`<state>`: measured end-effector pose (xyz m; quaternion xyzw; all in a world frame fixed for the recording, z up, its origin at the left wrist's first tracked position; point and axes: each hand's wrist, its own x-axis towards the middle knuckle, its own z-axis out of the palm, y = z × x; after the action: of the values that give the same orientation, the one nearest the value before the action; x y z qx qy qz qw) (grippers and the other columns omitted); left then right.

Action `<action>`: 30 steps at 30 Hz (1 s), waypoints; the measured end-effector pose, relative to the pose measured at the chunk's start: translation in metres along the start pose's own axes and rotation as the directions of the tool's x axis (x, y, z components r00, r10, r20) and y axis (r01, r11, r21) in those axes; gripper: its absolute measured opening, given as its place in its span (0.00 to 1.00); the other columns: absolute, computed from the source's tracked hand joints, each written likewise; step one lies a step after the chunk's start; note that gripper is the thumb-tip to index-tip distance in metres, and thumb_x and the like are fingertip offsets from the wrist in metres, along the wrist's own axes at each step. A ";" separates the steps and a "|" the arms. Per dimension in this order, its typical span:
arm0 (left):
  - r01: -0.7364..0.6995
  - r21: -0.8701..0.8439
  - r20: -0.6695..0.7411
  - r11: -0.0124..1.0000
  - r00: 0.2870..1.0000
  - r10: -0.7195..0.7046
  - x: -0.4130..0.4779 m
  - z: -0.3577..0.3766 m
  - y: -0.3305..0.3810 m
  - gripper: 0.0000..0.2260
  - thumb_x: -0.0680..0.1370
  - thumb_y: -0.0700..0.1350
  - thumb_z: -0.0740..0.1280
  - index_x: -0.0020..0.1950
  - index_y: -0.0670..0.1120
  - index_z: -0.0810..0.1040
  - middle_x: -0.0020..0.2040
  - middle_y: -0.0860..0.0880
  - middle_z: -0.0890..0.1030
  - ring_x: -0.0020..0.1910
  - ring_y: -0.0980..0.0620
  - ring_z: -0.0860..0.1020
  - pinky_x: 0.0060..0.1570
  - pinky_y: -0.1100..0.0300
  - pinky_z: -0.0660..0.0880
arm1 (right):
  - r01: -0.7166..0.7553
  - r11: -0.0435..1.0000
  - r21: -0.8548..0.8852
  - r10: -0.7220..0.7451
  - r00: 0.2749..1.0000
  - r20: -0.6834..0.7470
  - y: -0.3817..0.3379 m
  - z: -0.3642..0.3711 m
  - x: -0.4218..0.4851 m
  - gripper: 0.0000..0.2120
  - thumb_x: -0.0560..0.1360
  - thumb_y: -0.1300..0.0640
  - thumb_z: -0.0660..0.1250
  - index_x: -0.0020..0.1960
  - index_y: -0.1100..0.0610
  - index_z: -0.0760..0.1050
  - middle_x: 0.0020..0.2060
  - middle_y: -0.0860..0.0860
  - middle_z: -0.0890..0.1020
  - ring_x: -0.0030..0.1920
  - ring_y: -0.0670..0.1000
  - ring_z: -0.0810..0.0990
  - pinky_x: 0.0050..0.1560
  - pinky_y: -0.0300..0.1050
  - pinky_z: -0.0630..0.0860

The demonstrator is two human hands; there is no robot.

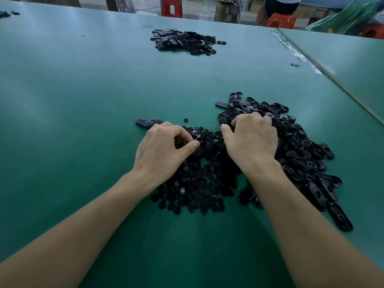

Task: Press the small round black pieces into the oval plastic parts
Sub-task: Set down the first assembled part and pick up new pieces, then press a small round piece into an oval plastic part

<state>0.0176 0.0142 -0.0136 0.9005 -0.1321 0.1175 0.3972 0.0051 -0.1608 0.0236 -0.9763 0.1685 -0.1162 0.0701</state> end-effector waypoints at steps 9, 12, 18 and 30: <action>0.077 -0.212 0.041 0.974 0.997 -0.070 0.005 0.000 -0.007 0.09 0.71 0.58 0.77 0.37 0.56 0.81 0.31 0.62 0.77 0.28 0.64 0.70 0.36 0.60 0.66 | 0.049 0.967 0.249 -0.033 0.997 -0.071 0.007 0.010 0.000 0.05 0.79 0.52 0.69 0.52 0.52 0.79 0.50 0.51 0.82 0.55 0.56 0.77 0.55 0.49 0.72; 0.076 -0.280 0.049 0.957 0.997 -0.064 0.005 0.000 -0.007 0.09 0.72 0.57 0.76 0.37 0.55 0.82 0.27 0.65 0.76 0.25 0.61 0.68 0.32 0.63 0.66 | 0.037 0.865 0.500 0.013 0.995 -0.096 0.011 0.007 -0.005 0.03 0.78 0.55 0.70 0.47 0.52 0.77 0.39 0.44 0.80 0.42 0.46 0.78 0.44 0.38 0.73; 0.067 -0.406 0.002 0.911 0.997 -0.072 0.006 0.001 -0.005 0.08 0.75 0.51 0.76 0.39 0.52 0.80 0.33 0.54 0.83 0.31 0.58 0.76 0.36 0.61 0.74 | 0.001 0.695 0.719 0.025 0.999 -0.026 0.019 0.005 -0.015 0.13 0.79 0.57 0.69 0.63 0.51 0.79 0.40 0.40 0.80 0.42 0.36 0.79 0.44 0.26 0.72; 0.175 -0.324 -0.197 0.930 0.949 -0.247 0.034 -0.025 -0.042 0.07 0.76 0.46 0.73 0.43 0.57 0.79 0.37 0.58 0.85 0.34 0.66 0.81 0.41 0.66 0.76 | 0.029 0.681 0.732 0.031 0.997 -0.068 0.032 0.001 -0.027 0.08 0.78 0.54 0.71 0.43 0.43 0.76 0.38 0.40 0.82 0.41 0.37 0.81 0.42 0.29 0.76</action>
<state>0.0612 0.0552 -0.0151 0.8179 -0.0024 0.1576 0.5533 -0.0293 -0.1807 0.0115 -0.8617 0.1112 -0.2105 0.4481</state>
